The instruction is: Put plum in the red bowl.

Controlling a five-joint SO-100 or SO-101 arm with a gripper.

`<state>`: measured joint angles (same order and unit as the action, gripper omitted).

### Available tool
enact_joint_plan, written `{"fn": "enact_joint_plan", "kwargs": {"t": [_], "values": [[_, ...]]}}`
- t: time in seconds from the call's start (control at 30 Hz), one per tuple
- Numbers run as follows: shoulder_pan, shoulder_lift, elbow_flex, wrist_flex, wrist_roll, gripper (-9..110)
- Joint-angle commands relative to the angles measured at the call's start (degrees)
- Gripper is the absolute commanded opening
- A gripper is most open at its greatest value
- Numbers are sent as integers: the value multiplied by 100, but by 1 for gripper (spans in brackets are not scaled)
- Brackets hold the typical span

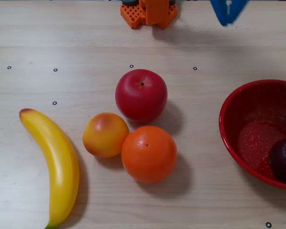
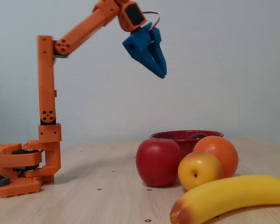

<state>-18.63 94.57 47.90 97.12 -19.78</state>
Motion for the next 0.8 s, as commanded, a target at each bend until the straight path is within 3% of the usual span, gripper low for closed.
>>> {"fn": "enact_joint_plan", "kwargs": {"t": [0.0, 0.77], "values": [[334, 1151, 545, -457, 193, 0], [1995, 5985, 6961, -2435, 686, 0]]}}
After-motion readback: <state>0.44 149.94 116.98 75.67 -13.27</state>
